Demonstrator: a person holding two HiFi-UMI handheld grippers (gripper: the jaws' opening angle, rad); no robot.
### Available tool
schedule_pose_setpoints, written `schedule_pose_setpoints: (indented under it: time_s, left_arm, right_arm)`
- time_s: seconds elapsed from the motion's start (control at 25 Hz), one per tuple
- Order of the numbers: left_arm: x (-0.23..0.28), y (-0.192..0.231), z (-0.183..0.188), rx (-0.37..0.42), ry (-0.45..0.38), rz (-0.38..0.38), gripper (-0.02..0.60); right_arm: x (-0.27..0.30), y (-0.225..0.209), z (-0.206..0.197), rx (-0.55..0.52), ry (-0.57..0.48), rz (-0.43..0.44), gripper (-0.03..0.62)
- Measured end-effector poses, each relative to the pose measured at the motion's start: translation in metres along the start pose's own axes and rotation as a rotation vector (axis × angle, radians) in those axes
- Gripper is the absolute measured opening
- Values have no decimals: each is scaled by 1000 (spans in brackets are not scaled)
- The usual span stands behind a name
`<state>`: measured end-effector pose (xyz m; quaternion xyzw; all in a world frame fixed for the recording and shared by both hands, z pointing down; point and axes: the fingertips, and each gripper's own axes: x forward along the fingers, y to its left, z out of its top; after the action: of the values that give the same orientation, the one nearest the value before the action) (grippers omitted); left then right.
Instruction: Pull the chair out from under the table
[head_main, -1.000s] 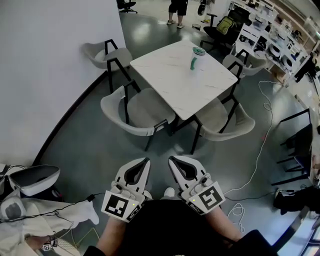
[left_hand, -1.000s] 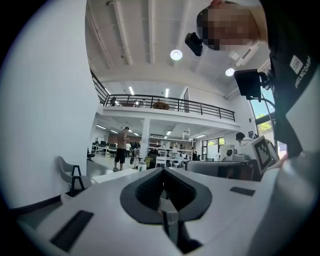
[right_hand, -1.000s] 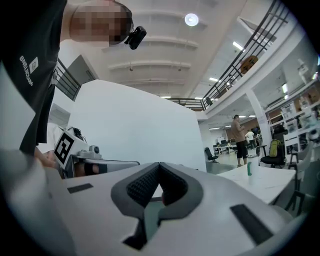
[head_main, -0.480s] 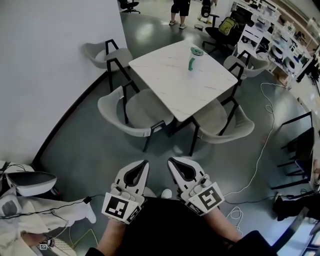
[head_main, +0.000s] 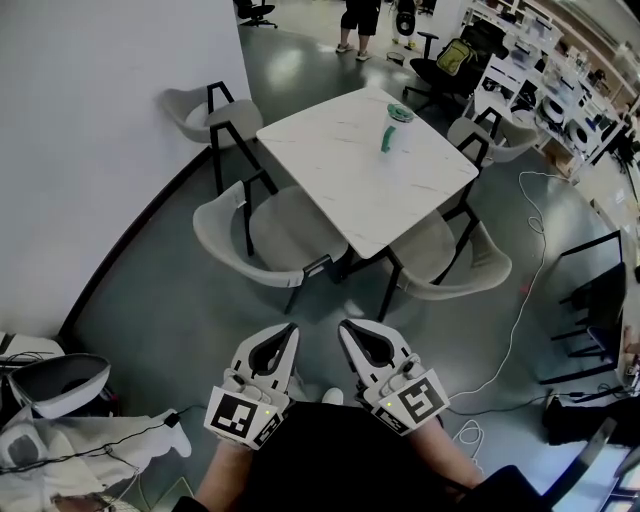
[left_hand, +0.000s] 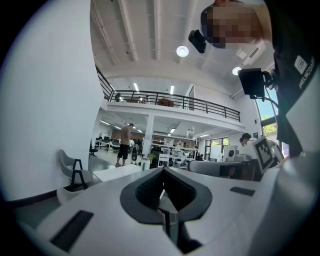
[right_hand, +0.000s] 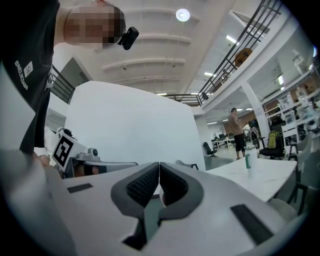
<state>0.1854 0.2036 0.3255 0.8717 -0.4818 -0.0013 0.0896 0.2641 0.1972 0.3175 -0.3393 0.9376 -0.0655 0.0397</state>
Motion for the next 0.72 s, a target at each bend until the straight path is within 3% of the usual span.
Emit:
schedule_pose_setpoints:
  time_s: [0.72]
  left_arm:
    - [56,169,15,-48,33,-15,5]
  right_arm:
    - [163,-41,-12,26,54,-57,14]
